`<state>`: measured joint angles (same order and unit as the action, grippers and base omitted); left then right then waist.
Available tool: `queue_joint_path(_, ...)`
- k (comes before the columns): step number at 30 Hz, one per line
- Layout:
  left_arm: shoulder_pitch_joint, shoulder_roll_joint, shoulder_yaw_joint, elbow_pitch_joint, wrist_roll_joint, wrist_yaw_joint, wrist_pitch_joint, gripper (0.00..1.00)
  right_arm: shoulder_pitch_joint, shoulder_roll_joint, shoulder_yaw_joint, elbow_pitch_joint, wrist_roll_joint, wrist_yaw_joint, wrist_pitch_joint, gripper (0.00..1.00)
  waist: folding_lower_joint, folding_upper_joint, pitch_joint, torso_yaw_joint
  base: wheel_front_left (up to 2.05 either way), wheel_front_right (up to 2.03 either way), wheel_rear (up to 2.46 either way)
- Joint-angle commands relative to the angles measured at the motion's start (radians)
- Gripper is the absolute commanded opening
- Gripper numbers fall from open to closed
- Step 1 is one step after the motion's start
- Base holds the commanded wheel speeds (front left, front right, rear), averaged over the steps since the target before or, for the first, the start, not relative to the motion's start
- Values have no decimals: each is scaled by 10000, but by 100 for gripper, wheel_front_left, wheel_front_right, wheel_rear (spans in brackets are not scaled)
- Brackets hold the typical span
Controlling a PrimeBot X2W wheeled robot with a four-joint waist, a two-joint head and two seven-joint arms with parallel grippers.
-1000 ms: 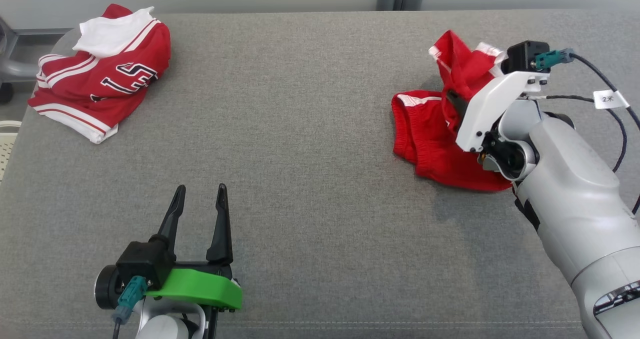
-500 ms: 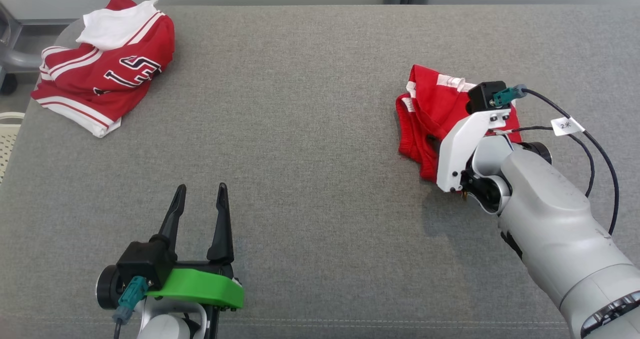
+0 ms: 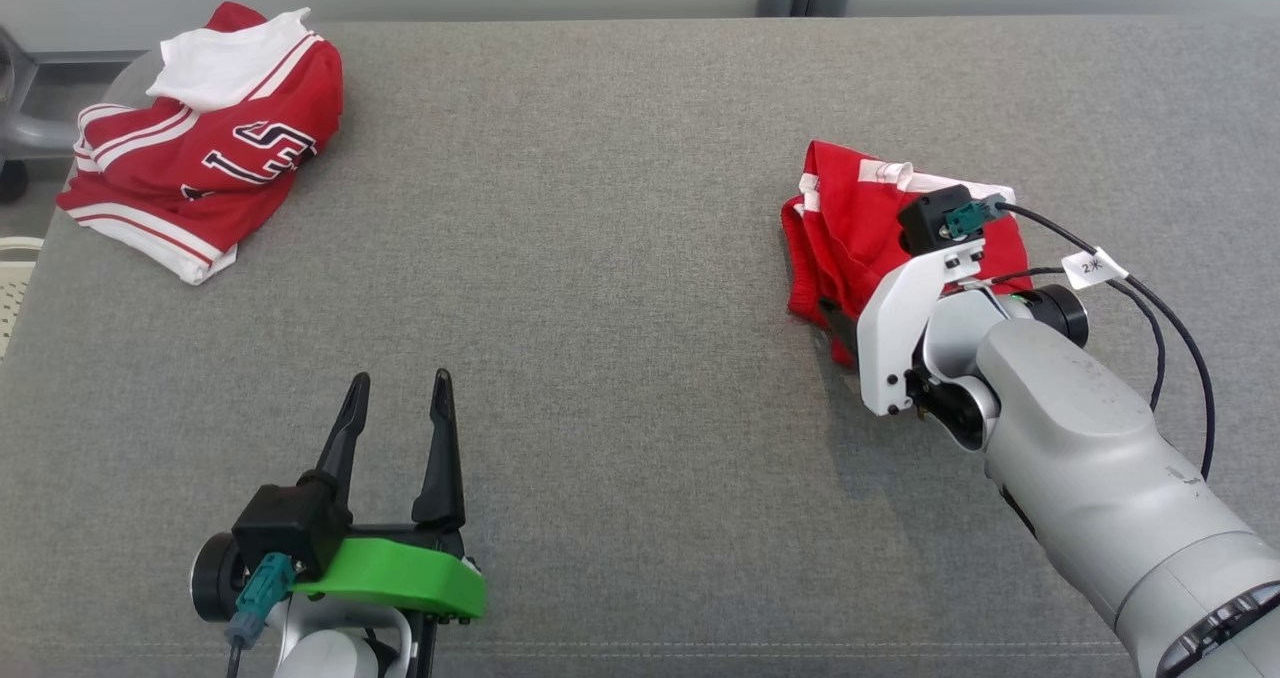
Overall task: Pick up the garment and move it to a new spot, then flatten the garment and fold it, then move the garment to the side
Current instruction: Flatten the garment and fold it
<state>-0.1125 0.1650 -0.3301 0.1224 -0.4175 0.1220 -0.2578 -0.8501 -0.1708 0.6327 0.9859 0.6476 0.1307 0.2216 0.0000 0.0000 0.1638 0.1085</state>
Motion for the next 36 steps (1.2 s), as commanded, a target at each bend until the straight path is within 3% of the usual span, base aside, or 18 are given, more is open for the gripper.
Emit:
queue_joint_path(1,58,23,17,10,-16,-8,-59,100,5,-4,91,-72,-4,-1,-120,100,0,0,-91,-74,0,0,0)
queue_joint_path(10,356,121,-41,-74,-10,98,-41,100,179,-345,167,-889,514,-1,-863,100,0,0,-462,-491,0,0,0)
queue_joint_path(21,508,163,-226,-335,109,198,42,100,382,-1120,-1264,-1014,784,-1,-2513,100,0,0,-572,-776,0,0,0)
queue_joint_path(22,522,153,-252,-360,124,211,49,100,426,-1169,-1443,-980,789,-1,-2689,81,0,0,-580,-781,0,0,0)
queue_joint_path(23,544,145,-276,-375,130,217,57,100,483,-1214,-1611,-931,799,-1,-2852,47,0,0,-588,-782,0,0,0)
queue_joint_path(27,616,148,-337,-440,123,271,59,100,674,-1376,-2258,-781,777,-1,-3539,0,0,0,-614,-778,0,0,0)
queue_joint_path(36,603,247,-350,-670,45,304,69,100,818,-1221,-2784,-228,169,-1,-4291,0,0,0,-434,-697,0,0,0)
